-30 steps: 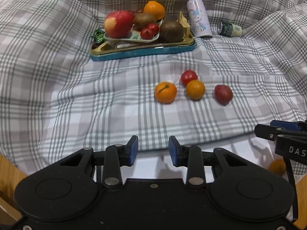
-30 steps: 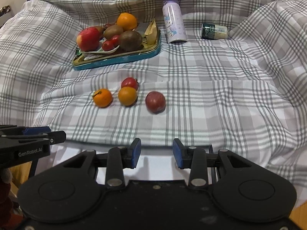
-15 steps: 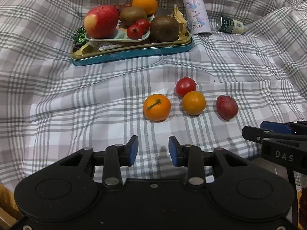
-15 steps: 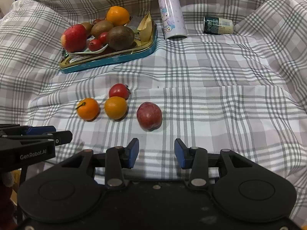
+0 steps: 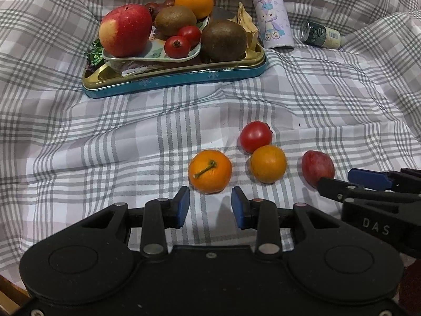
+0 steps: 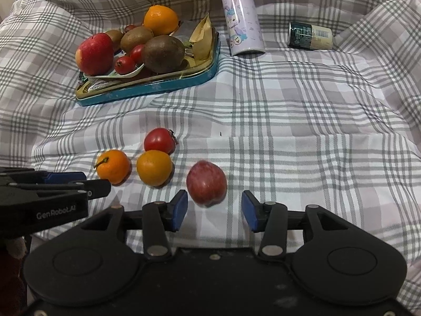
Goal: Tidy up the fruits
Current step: 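Close left gripper on a small orange while right closes on a red plum, then carry the orange and red plum into the white box and release both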
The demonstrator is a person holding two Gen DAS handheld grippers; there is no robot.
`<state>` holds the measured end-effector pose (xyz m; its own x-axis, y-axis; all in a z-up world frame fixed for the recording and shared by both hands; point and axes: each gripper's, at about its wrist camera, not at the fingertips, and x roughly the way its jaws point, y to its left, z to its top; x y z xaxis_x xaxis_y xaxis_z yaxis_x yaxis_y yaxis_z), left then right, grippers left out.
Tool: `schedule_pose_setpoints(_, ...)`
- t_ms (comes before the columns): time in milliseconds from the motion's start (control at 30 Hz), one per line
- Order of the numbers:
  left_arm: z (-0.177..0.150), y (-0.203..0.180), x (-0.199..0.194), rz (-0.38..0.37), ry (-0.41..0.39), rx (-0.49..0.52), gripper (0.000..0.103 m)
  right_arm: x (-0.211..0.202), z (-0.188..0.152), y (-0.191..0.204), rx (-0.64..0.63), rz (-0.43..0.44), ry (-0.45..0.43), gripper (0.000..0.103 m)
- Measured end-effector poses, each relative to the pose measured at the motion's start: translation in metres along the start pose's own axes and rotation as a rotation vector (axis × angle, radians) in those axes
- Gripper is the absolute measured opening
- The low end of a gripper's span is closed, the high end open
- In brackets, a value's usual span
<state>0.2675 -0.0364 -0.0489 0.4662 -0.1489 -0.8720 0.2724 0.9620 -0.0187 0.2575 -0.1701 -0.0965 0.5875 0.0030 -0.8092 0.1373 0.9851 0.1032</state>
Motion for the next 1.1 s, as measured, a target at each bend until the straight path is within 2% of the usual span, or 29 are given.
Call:
schedule_pose_setpoints(367,0.014,0.0,0.016,0.008,0.017,-0.02,0.045,0.025,0.01,0.004,-0.02,-0.005,0.029,0.051)
schedule_pose_setpoints(800,0.024,-0.003,0.031,0.019,0.01,-0.018,0.051,0.034,0.019,0.006,-0.046,-0.021,0.004,0.052)
schedule_pose_setpoints(833,0.024,-0.003,0.032,0.021,0.01,-0.017,0.051,0.034,0.019,0.007,-0.052,-0.022,0.002,0.052)
schedule_pose_setpoints(900,0.024,-0.004,0.034,0.022,0.011,-0.015,0.052,0.033,0.017,0.009,-0.067,-0.018,-0.005,0.042)
schedule_pose_setpoints(933,0.023,-0.004,0.035,0.022,0.011,-0.015,0.052,0.032,0.016,0.01,-0.073,-0.017,-0.005,0.04)
schedule_pose_setpoints(1100,0.022,-0.002,0.038,0.007,0.009,-0.023,0.052,0.027,0.012,0.007,-0.061,-0.03,-0.01,0.04)
